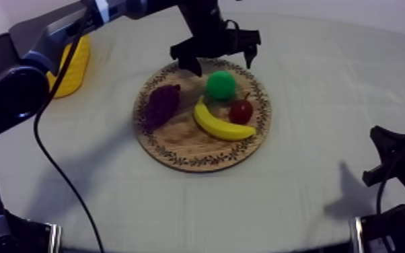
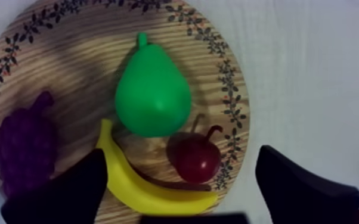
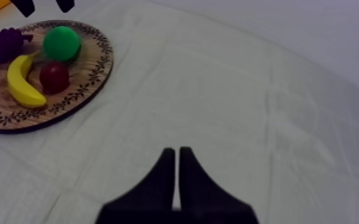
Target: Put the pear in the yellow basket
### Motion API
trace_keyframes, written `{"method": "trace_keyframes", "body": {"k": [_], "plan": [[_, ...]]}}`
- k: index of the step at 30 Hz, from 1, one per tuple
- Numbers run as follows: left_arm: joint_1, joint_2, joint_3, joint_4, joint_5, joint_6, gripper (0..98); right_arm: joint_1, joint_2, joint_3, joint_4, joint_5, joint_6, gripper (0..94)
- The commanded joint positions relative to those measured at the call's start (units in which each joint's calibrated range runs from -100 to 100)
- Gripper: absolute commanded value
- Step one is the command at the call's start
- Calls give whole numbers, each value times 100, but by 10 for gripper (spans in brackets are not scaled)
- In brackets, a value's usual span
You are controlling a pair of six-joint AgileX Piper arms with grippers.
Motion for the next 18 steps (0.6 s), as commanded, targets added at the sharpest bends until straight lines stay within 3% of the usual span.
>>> {"method": "trace_keyframes", "body": {"k": [1,18], "plan": [[-13,158,-56,1,18,15,949,-1,-4,-5,-1,2,5,4],[-163,1701,-1969,-32,959,-56,954,-1,-4,-5,-1,2,3,4]]}}
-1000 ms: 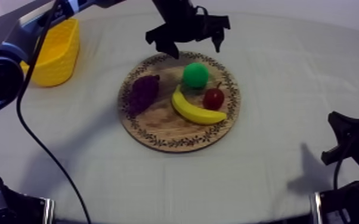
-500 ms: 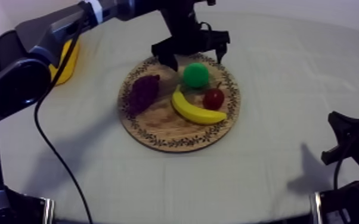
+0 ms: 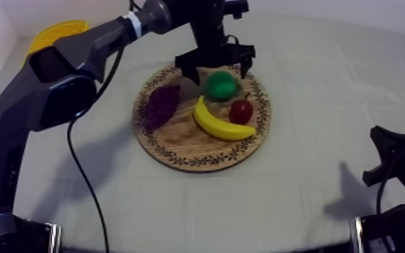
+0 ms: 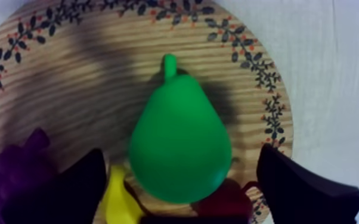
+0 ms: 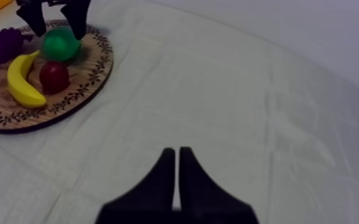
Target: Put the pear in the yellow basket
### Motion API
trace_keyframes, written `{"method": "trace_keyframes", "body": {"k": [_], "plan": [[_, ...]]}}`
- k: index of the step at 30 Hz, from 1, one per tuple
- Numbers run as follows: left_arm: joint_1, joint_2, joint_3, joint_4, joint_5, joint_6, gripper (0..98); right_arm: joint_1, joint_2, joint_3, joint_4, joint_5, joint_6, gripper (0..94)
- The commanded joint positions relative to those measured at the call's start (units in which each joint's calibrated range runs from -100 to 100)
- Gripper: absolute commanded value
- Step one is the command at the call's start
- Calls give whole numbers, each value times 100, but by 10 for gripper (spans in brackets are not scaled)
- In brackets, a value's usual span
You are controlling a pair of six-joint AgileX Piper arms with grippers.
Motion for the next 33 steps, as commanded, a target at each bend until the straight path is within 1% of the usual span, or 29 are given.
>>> {"method": "trace_keyframes", "body": {"k": [1,6,11,18,20,23,27,33], "plan": [[-13,178,-294,1,23,-37,954,-1,-4,-5,-1,2,4,4],[-51,448,-623,7,52,-105,940,-1,-4,-5,-1,2,6,4],[-72,569,-648,0,57,-37,801,-1,-4,-5,-1,2,5,4],[-59,653,-630,8,58,-45,648,-1,-4,-5,-1,2,6,4],[-41,656,-619,-1,58,-66,620,-1,-4,-5,-1,2,7,4],[-16,616,-574,-11,58,-90,607,-1,-4,-5,-1,2,7,4],[6,454,-414,-19,58,-114,619,-1,-4,-5,-1,2,7,4],[14,-95,25,-25,58,-143,622,-1,-4,-5,-1,2,7,4]]}}
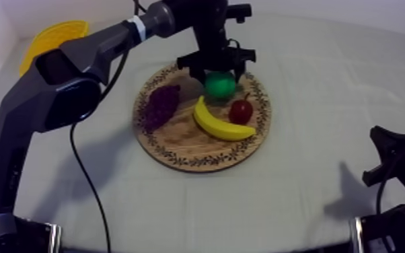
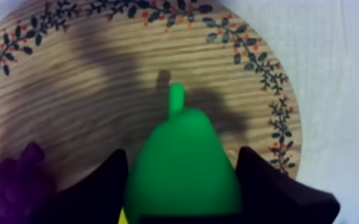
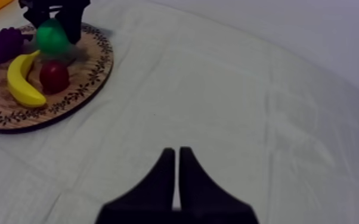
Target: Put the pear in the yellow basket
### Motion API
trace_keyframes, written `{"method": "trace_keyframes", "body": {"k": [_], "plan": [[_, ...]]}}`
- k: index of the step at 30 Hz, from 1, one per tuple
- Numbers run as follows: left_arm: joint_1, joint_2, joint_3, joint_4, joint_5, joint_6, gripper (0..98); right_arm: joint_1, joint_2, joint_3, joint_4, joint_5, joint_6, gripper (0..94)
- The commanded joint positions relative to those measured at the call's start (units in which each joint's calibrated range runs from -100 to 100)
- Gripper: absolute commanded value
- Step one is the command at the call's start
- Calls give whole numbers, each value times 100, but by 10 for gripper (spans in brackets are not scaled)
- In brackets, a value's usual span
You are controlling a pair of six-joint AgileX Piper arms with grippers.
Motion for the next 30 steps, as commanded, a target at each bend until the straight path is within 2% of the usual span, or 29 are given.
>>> {"method": "trace_keyframes", "body": {"k": [1,19,30], "plan": [[4,-277,183,-3,4,-9,621,-1,-4,-5,-1,2,-1,4],[-74,-2785,1614,20,4,-105,597,-1,-4,-5,-1,2,-1,4],[-413,-3916,2618,-128,4,-283,593,-1,-4,-5,-1,2,-1,4]]}}
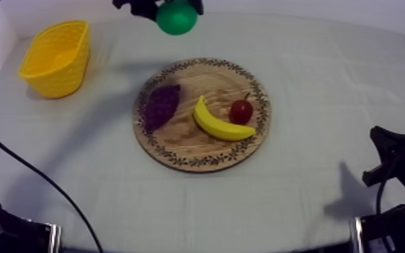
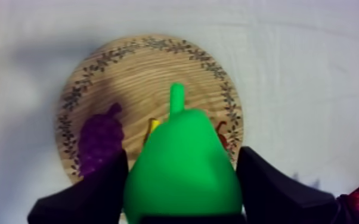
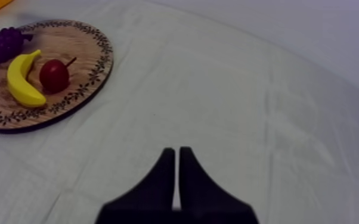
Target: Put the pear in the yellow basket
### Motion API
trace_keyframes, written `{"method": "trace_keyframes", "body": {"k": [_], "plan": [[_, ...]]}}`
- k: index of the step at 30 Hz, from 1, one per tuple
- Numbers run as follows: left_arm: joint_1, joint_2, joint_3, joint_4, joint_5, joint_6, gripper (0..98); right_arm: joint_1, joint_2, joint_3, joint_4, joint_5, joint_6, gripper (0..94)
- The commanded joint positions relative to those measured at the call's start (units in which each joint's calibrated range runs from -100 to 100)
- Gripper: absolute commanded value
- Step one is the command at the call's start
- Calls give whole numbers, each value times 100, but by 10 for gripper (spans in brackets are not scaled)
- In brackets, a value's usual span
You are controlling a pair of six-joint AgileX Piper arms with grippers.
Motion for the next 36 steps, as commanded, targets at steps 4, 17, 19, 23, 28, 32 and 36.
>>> {"method": "trace_keyframes", "body": {"k": [4,17,19,23,28,32,36], "plan": [[-369,-384,636,-99,1,-87,590,-1,-4,-5,-1,2,-2,4],[-1780,-985,1426,-348,1,-521,586,-1,-4,-5,-1,2,-2,4],[-2007,-1043,1503,-393,1,-586,586,-1,-4,-5,-1,2,-2,4],[-2400,-1103,1582,-469,1,-698,582,-1,-4,-5,-1,2,-2,4],[-2749,-1089,1577,-522,1,-808,582,-1,-4,-5,-1,2,-2,4],[-2903,-1003,1488,-552,1,-858,581,-1,-4,-5,-1,2,-2,4],[-3003,-752,1345,-572,-2,-864,581,-1,-4,-5,-1,2,-2,4]]}}
